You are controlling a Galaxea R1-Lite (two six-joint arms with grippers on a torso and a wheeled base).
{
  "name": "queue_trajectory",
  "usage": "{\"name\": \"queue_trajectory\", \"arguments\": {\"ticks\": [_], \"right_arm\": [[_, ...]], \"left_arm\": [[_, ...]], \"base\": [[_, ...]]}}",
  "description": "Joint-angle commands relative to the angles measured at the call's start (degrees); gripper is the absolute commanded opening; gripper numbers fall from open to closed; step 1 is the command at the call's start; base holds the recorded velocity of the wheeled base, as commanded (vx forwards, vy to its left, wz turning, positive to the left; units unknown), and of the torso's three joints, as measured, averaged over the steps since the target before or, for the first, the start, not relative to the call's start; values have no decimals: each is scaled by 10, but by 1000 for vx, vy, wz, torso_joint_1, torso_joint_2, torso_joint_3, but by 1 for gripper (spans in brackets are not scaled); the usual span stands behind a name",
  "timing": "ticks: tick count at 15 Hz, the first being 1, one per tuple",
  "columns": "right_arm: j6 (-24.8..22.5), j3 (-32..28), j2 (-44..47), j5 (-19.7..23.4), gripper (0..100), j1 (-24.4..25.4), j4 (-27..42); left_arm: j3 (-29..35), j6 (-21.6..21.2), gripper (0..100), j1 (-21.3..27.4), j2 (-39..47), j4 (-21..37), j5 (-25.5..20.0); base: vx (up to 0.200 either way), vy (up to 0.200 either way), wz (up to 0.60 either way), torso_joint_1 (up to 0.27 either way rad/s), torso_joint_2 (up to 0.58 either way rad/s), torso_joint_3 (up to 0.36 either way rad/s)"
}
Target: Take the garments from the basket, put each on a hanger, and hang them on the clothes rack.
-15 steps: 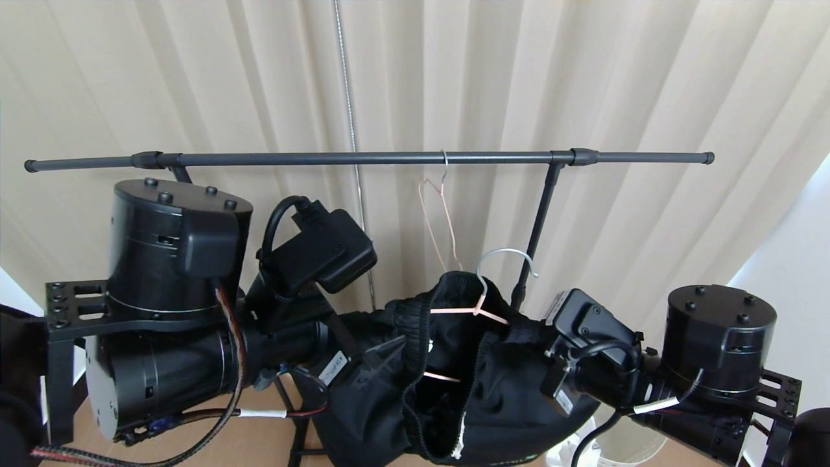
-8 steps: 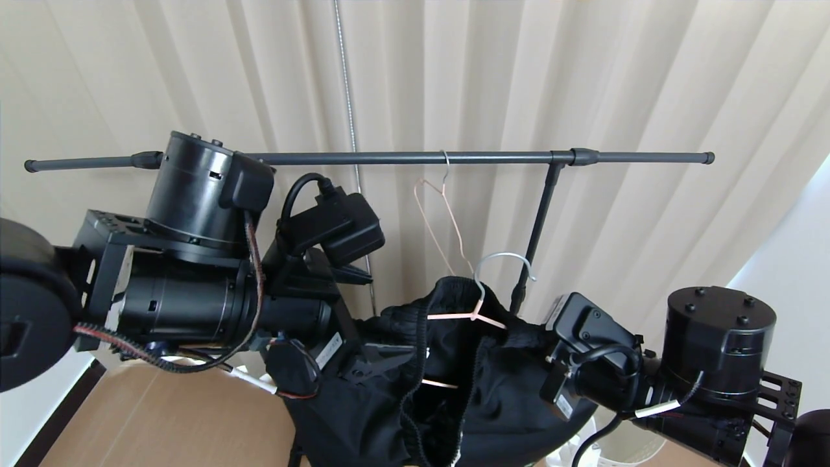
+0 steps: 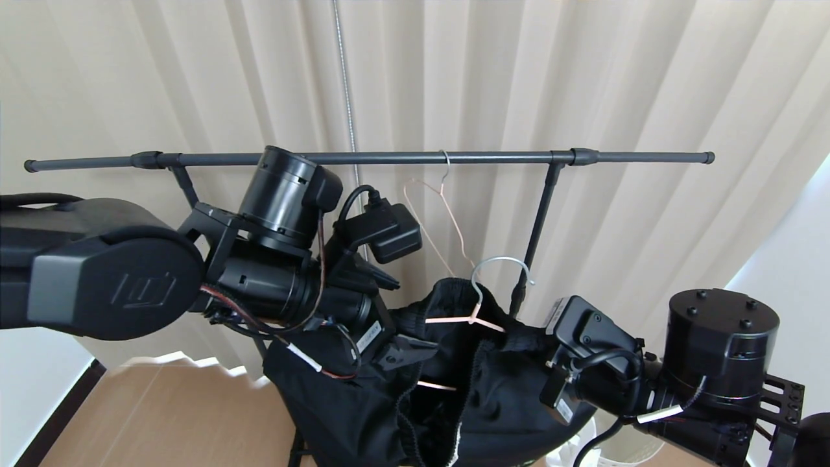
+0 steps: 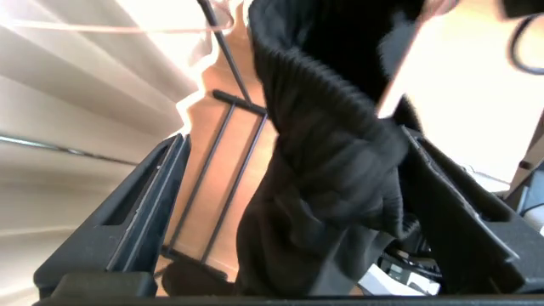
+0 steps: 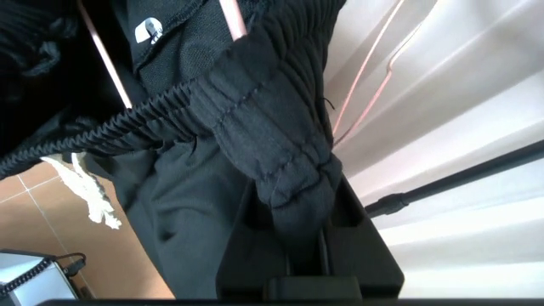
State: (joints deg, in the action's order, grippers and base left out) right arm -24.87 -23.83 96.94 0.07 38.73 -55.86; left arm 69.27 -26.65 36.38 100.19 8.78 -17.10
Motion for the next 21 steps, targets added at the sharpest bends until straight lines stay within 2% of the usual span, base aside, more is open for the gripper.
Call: {"name": "queue_trajectory", "arguments": {"ticks": [1,5,16,17,21], "right_arm": [[0,1,-5,0,0,0,0],[0,1,-14,0,0,0,0],[0,0,-19,-1,0,0,0],[0,-1,-19,-1,0,0,0],[1,-1,-19,0,0,-1,0]], "left_arm": [[1,0,100,-3,25,-2,2],[-10,2,100,-21,30,-2,2],[-40,3,100,-29,33,-19,3],[-49,3,0,-30,33,-32,4],[-101,0,0,-25,31,-114,52]], "base": [[0,0,0,0,0,0],[0,0,0,0,0,0],[0,0,0,0,0,0],[0,0,0,0,0,0],[0,0,0,0,0,0]]}}
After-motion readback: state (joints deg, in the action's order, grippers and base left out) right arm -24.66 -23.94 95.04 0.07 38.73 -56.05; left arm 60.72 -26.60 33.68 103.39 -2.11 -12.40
